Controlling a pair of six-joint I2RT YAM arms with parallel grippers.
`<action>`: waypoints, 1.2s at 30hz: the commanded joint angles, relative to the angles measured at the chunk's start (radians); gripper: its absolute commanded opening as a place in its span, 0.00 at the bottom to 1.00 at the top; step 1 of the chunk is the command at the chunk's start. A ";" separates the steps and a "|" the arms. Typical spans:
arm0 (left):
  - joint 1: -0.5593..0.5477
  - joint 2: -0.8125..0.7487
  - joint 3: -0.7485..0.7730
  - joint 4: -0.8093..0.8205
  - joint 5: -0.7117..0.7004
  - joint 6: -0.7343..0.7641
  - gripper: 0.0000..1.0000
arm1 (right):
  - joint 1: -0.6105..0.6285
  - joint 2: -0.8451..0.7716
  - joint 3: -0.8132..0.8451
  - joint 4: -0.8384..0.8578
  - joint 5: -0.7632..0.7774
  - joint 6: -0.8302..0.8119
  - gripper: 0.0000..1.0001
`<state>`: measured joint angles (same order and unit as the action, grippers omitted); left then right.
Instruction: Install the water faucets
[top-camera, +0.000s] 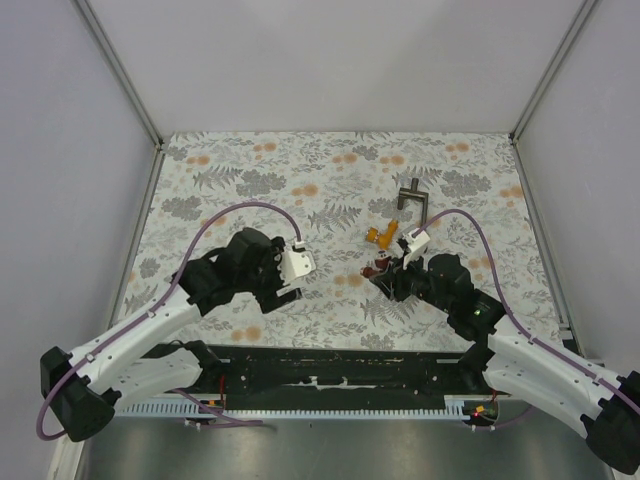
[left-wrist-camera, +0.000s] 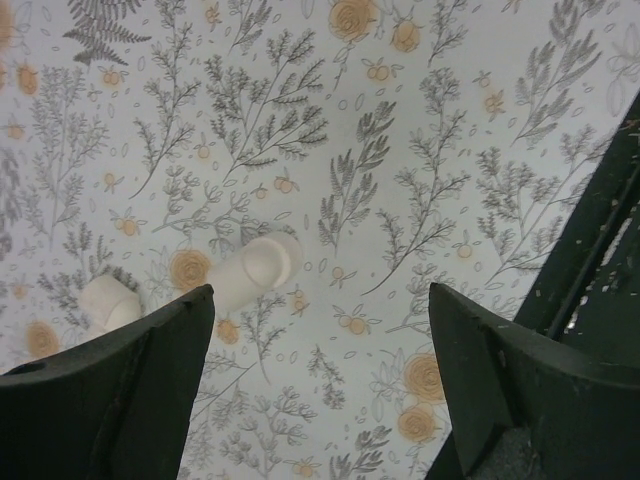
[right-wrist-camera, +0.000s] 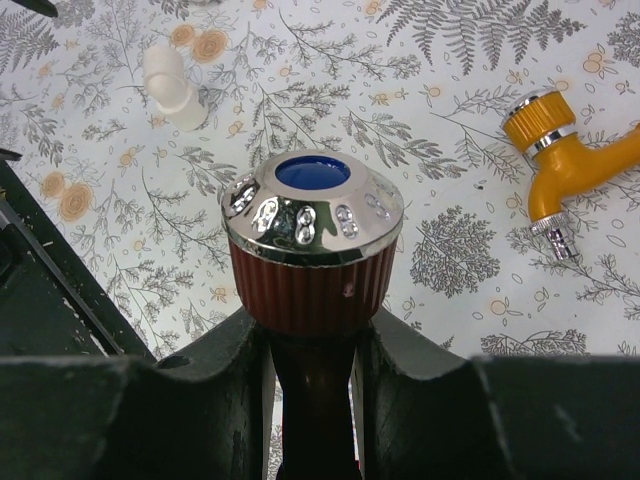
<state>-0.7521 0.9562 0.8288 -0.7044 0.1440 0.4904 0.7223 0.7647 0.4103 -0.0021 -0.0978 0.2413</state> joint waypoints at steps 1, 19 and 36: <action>0.002 0.033 -0.002 0.014 -0.121 0.149 0.92 | -0.001 -0.008 0.028 0.083 -0.036 -0.025 0.00; 0.077 0.367 0.006 0.154 -0.205 0.399 0.91 | -0.001 -0.018 0.024 0.102 -0.085 -0.059 0.00; 0.142 0.524 0.055 0.140 -0.106 0.349 0.59 | -0.001 -0.033 0.041 0.060 -0.068 -0.089 0.00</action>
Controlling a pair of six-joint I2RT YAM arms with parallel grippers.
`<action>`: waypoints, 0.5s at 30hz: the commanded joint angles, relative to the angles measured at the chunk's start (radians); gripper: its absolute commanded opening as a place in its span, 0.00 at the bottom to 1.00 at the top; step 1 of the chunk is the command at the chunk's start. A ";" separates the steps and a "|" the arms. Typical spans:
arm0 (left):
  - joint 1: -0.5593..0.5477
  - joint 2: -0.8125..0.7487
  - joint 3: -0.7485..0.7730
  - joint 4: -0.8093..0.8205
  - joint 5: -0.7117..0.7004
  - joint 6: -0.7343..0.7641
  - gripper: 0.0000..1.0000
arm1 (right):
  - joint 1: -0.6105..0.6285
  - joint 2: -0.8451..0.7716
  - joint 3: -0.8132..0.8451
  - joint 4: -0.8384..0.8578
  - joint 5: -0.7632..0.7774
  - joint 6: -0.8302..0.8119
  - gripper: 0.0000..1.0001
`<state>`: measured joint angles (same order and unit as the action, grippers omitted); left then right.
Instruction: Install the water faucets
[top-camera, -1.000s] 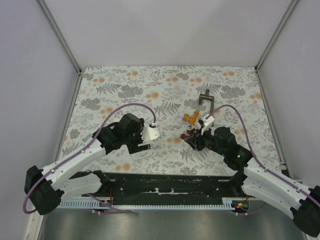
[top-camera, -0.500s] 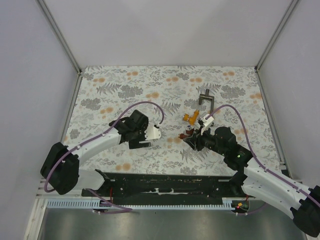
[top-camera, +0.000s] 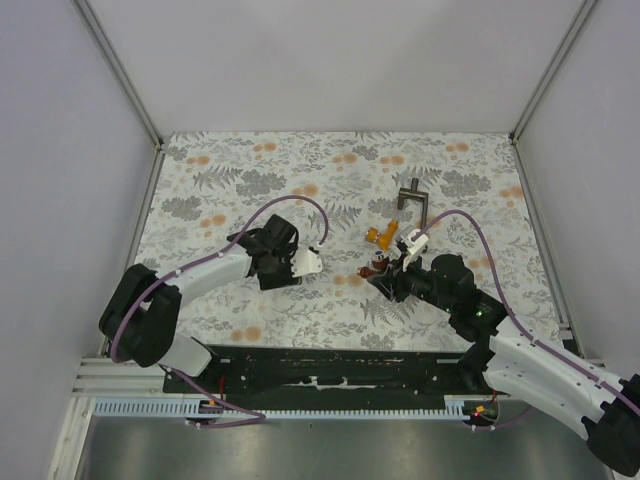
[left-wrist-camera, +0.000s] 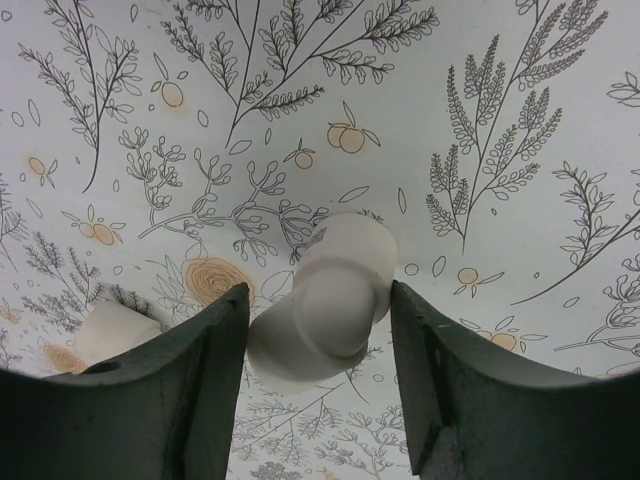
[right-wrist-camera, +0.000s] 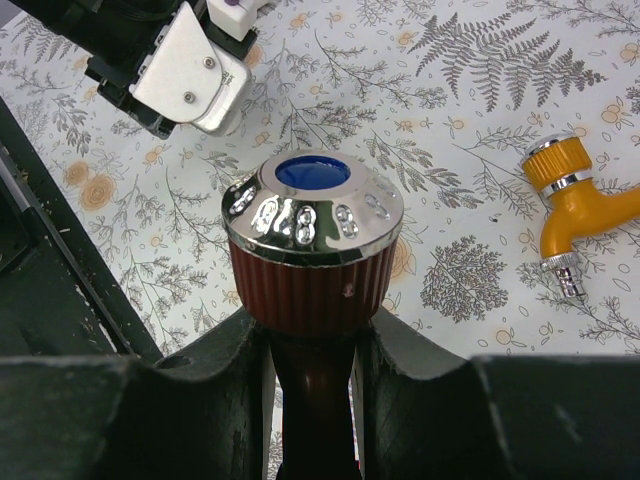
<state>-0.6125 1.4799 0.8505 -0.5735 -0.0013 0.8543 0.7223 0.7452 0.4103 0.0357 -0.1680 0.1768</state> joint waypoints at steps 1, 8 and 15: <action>0.002 0.008 0.039 0.001 0.040 -0.027 0.58 | -0.001 -0.012 0.042 0.023 0.004 -0.023 0.00; 0.000 0.042 0.084 -0.040 0.060 -0.176 0.40 | -0.001 -0.020 0.048 0.015 0.005 -0.025 0.00; 0.000 0.048 0.120 -0.062 0.057 -0.423 0.45 | -0.003 -0.021 0.048 0.010 0.012 -0.022 0.00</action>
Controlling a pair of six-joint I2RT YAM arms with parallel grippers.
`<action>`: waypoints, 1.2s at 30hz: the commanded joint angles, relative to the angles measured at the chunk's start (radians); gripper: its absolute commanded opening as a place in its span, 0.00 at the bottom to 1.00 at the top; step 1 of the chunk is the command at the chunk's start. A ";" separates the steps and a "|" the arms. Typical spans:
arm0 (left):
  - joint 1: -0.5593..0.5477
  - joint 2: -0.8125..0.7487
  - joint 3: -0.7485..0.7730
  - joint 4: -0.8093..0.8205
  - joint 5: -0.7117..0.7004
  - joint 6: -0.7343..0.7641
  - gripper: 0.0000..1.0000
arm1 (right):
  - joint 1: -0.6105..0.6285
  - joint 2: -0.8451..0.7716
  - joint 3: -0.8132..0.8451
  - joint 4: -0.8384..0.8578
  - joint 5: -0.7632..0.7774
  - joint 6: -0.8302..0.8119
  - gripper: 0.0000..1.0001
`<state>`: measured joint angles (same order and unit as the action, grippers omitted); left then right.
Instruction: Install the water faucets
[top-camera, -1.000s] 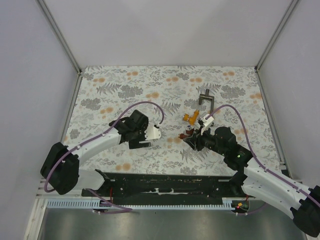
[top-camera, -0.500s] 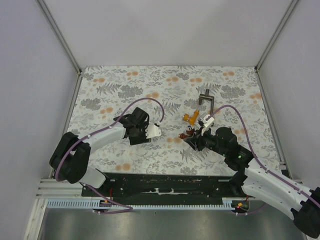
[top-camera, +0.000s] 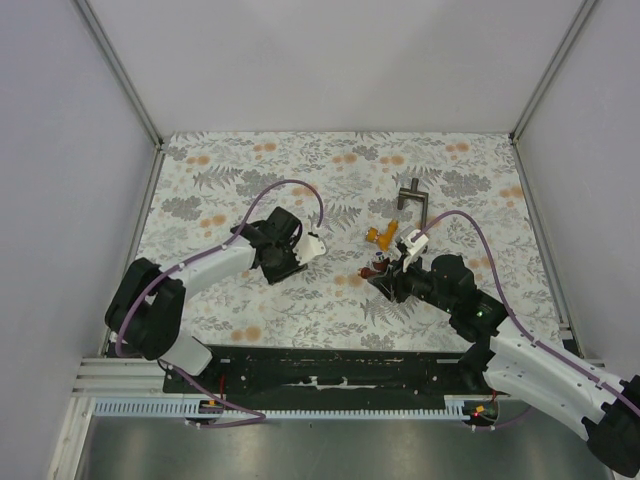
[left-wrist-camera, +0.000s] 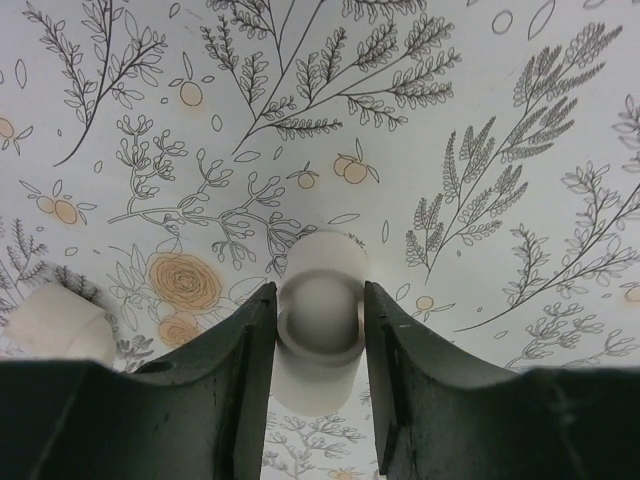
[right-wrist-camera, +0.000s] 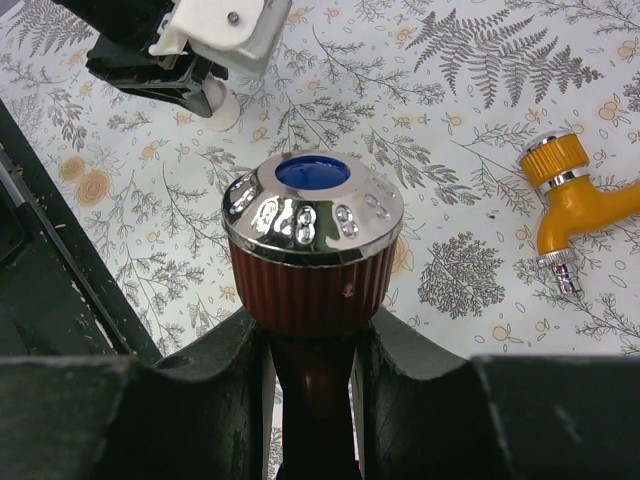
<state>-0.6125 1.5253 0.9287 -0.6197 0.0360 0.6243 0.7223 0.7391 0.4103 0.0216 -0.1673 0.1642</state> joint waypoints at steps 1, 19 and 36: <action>0.002 0.006 0.050 -0.024 0.016 -0.222 0.46 | -0.001 -0.014 0.048 0.026 0.011 -0.006 0.00; 0.002 -0.093 0.018 -0.020 0.005 -0.295 0.77 | -0.001 -0.009 0.059 0.029 -0.005 0.017 0.00; 0.000 0.016 0.001 -0.071 0.016 -0.089 0.66 | -0.001 -0.024 0.093 -0.017 -0.020 0.037 0.00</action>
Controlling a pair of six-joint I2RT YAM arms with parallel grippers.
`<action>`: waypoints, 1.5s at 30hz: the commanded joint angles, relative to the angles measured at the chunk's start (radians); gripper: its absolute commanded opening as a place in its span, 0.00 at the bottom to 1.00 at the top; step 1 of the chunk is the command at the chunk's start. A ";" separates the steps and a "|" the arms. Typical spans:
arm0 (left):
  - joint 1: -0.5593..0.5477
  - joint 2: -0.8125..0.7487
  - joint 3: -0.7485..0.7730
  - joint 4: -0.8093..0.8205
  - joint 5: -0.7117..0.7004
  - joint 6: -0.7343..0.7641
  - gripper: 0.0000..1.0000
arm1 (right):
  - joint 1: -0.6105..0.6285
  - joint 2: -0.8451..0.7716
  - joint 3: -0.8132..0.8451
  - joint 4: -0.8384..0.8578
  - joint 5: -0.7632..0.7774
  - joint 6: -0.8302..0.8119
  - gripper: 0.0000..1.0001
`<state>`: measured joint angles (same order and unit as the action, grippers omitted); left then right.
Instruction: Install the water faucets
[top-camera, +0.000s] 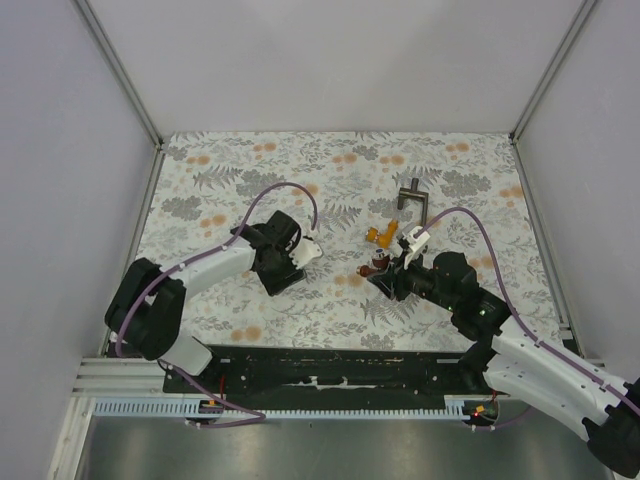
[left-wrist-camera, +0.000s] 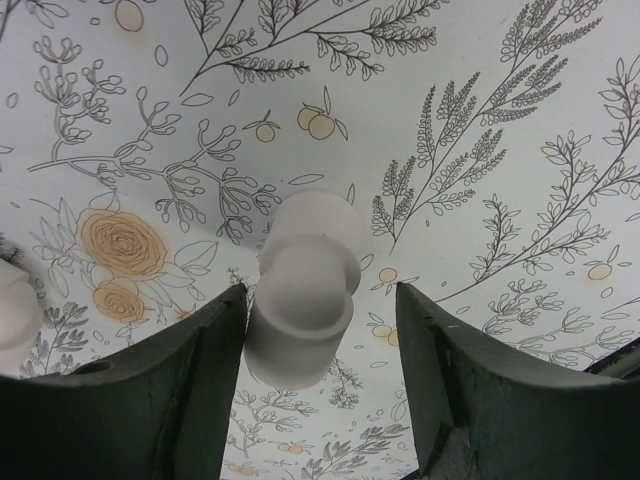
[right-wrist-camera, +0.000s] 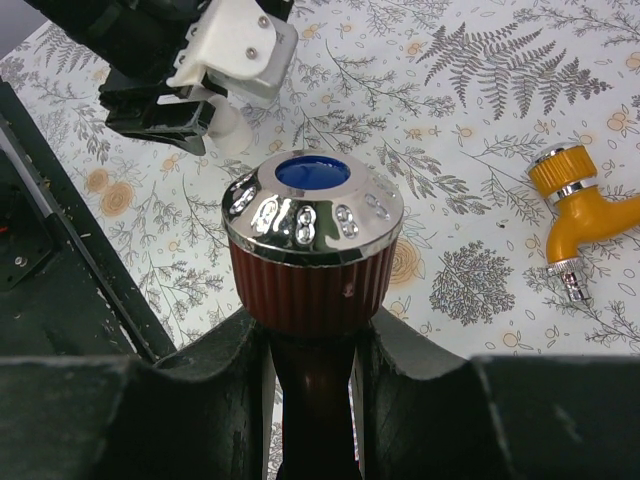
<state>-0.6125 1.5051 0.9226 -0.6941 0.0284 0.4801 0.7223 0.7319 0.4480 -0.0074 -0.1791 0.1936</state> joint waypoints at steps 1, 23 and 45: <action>0.002 0.047 0.009 0.008 0.024 0.054 0.66 | -0.003 -0.019 0.055 0.014 -0.008 0.010 0.00; 0.002 -0.149 0.065 0.122 0.183 -0.253 0.02 | -0.001 0.024 0.118 0.011 -0.074 -0.009 0.00; 0.160 -0.470 -0.060 1.120 0.792 -1.199 0.02 | -0.243 0.225 0.446 0.234 -0.715 0.036 0.00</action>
<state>-0.4896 1.0103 0.8886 0.0704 0.6575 -0.4412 0.5671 0.9264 0.8227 0.0006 -0.6914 0.1471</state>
